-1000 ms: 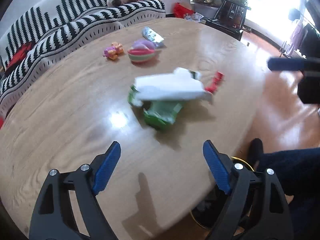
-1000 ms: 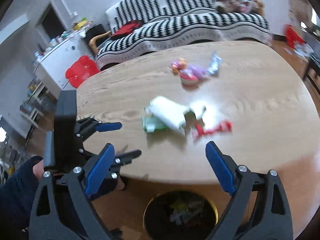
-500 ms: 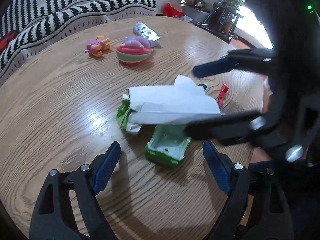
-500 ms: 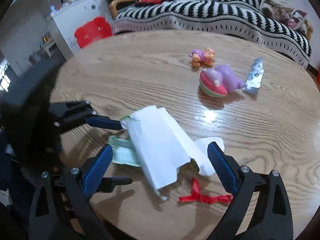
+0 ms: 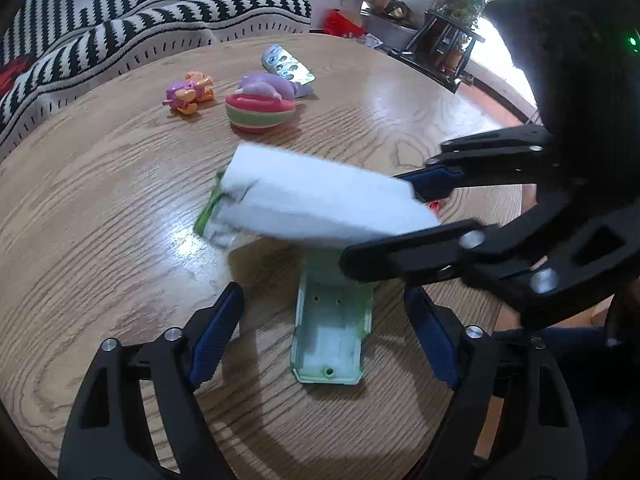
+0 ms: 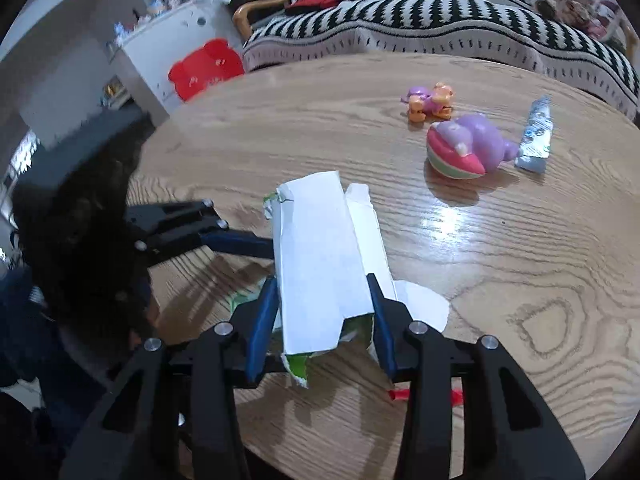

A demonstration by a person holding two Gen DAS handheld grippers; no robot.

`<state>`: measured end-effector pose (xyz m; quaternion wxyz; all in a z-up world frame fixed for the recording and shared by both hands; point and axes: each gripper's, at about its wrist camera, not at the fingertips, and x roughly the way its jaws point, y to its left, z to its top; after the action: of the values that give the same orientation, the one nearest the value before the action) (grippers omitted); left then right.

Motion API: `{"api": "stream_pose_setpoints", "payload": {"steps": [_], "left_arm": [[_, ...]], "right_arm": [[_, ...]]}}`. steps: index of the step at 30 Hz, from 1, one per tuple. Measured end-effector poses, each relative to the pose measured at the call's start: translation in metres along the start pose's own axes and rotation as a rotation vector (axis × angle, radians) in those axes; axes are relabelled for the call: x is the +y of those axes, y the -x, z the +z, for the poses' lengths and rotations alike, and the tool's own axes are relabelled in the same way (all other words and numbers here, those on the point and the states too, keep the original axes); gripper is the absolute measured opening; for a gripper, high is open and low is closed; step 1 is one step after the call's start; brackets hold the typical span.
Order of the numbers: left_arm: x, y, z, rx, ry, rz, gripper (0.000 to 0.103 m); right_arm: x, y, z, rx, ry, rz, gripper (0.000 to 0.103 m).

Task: Collect trash
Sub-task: 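Grasp the green plastic tray with the left tool while the right tool grasps the white paper box, then carry the tray and paper box over the bin and open both tools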

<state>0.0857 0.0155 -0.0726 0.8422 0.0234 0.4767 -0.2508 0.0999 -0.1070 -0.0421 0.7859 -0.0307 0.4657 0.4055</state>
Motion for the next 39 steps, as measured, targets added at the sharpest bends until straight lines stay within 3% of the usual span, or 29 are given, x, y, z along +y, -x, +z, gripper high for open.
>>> {"api": "stream_pose_setpoints", "payload": {"steps": [3, 7, 11, 18, 22, 28, 33, 39], "left_arm": [[-0.004, -0.002, 0.0, 0.0, -0.016, 0.016, 0.065], [-0.008, -0.001, -0.002, 0.009, -0.024, 0.047, 0.035], [-0.009, 0.006, -0.004, 0.022, 0.016, 0.09, 0.035], [-0.032, 0.046, -0.013, -0.038, 0.007, 0.135, 0.035], [-0.05, 0.068, -0.031, -0.046, 0.004, 0.143, 0.035], [-0.082, 0.087, -0.07, -0.037, -0.04, 0.095, 0.035], [-0.107, 0.081, -0.11, 0.027, -0.084, 0.047, 0.035], [-0.128, 0.045, -0.141, 0.16, -0.154, 0.043, 0.035]], "right_arm": [[-0.002, 0.011, -0.002, -0.031, -0.054, -0.013, 0.043], [-0.001, 0.029, -0.005, -0.074, -0.105, -0.047, 0.043], [0.005, 0.052, -0.014, -0.121, -0.143, -0.067, 0.043], [0.042, 0.098, -0.044, -0.174, -0.159, -0.09, 0.043], [0.066, 0.119, -0.076, -0.19, -0.178, -0.105, 0.043], [0.093, 0.14, -0.143, -0.198, -0.239, -0.125, 0.043], [0.094, 0.139, -0.196, -0.162, -0.344, -0.162, 0.043], [0.083, 0.106, -0.246, 0.008, -0.522, -0.195, 0.043]]}}
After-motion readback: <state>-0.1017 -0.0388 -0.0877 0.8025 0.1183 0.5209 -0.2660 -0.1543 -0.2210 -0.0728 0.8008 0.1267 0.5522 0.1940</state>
